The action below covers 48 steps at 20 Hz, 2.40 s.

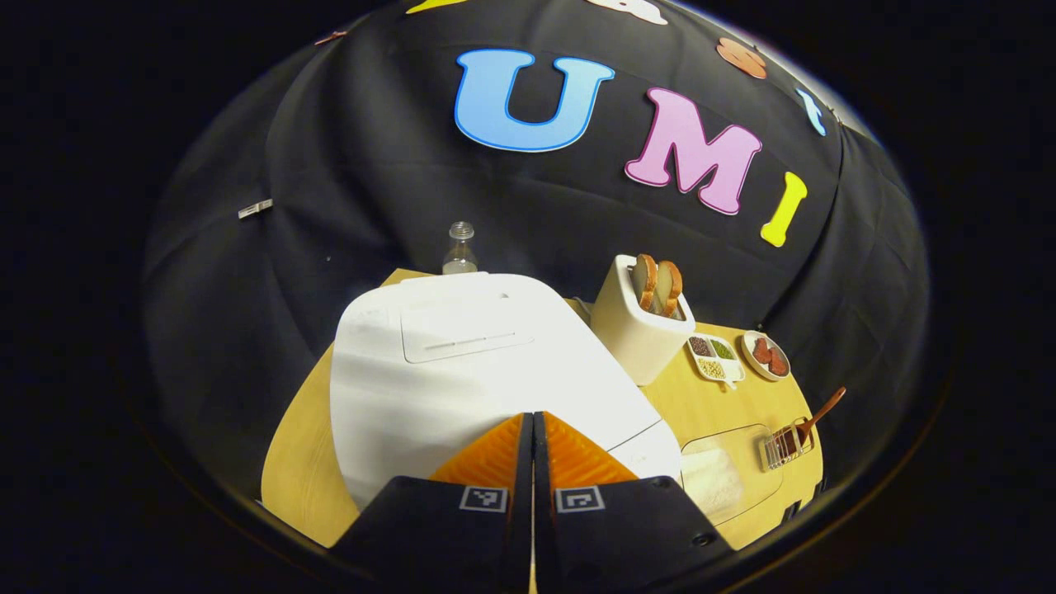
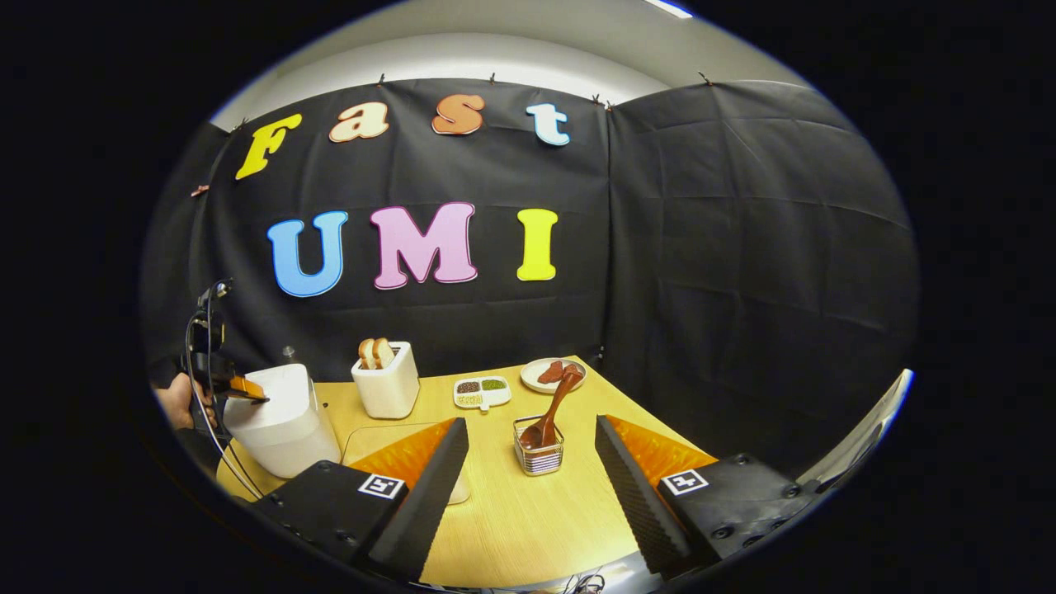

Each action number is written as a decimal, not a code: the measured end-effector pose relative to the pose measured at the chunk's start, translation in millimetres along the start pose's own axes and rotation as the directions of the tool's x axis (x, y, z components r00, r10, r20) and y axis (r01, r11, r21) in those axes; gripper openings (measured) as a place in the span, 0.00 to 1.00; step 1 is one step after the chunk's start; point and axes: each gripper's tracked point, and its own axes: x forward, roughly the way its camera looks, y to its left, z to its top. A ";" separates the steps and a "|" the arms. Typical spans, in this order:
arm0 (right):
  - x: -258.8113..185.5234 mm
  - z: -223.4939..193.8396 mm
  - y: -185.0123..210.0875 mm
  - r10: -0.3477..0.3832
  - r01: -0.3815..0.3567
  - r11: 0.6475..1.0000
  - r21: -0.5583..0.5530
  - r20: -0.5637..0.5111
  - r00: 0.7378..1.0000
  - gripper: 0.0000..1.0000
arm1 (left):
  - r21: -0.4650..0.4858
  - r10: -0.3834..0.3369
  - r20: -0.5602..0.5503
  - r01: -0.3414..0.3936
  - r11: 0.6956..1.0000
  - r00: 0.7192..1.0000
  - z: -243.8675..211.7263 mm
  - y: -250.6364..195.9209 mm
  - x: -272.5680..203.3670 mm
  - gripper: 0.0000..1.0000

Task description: Close the left gripper, press the button to open the rice cooker; take a wooden spoon from the chopstick holder with the right hand, scoop a spoonful of rice and pour it into the rice cooker, then put the wooden spoon back into the chopstick holder.

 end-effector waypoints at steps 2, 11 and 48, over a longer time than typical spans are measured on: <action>0.5 -0.5 -4.0 -0.004 0.004 1.000 0.002 -0.001 1.000 0.97 | 0.000 0.000 -0.017 0.000 1.000 1.000 -6.1 0.4 1.2 0.07; 11.8 2.0 -25.9 0.038 -0.041 0.997 -0.069 -0.039 0.999 0.97 | -0.045 0.086 0.233 -0.077 0.996 0.969 53.1 -4.6 -38.9 0.08; 315.7 -112.7 -49.0 0.302 -0.285 0.953 0.100 -0.354 0.885 0.99 | 0.082 0.231 0.243 -0.257 0.963 0.942 -94.9 -207.9 -148.2 0.98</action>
